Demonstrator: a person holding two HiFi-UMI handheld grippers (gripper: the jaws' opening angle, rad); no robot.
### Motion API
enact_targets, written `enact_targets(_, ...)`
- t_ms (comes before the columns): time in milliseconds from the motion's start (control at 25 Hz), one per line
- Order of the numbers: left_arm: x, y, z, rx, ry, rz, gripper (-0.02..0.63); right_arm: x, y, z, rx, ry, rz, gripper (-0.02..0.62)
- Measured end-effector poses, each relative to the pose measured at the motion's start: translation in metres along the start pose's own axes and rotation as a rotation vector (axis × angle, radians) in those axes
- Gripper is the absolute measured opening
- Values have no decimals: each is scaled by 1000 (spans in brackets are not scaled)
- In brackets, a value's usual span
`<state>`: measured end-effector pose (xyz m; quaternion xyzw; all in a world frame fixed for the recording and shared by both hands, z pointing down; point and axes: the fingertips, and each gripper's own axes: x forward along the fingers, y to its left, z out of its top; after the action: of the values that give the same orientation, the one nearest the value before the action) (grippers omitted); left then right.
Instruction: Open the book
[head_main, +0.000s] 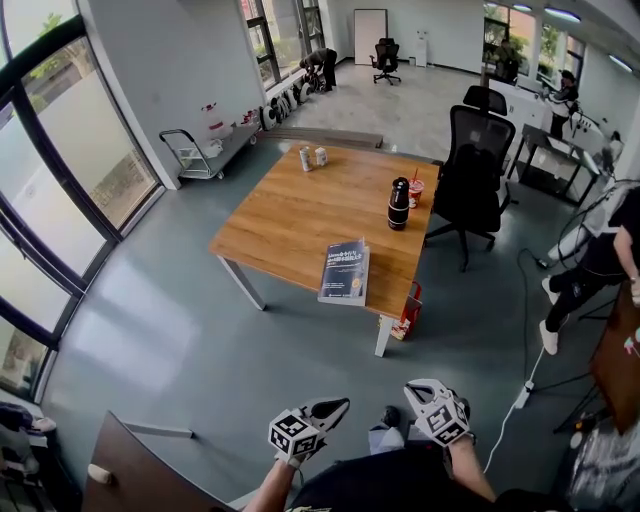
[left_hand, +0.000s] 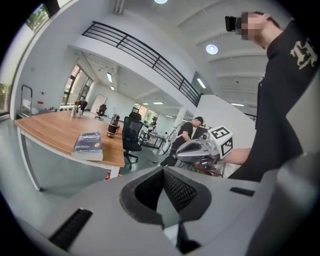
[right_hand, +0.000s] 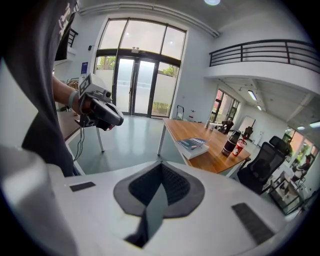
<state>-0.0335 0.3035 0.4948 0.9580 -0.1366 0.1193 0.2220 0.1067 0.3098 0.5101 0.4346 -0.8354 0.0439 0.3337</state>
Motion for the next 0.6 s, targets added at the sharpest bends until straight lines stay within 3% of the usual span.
enact_targets(160,16,17,12,-29,0,46,5,4,-31,-7,26,-9,-20,-14)
enact_targets(600,54,33,38,9,23,84,5,13,-81,-20,43,-19,-10,-14)
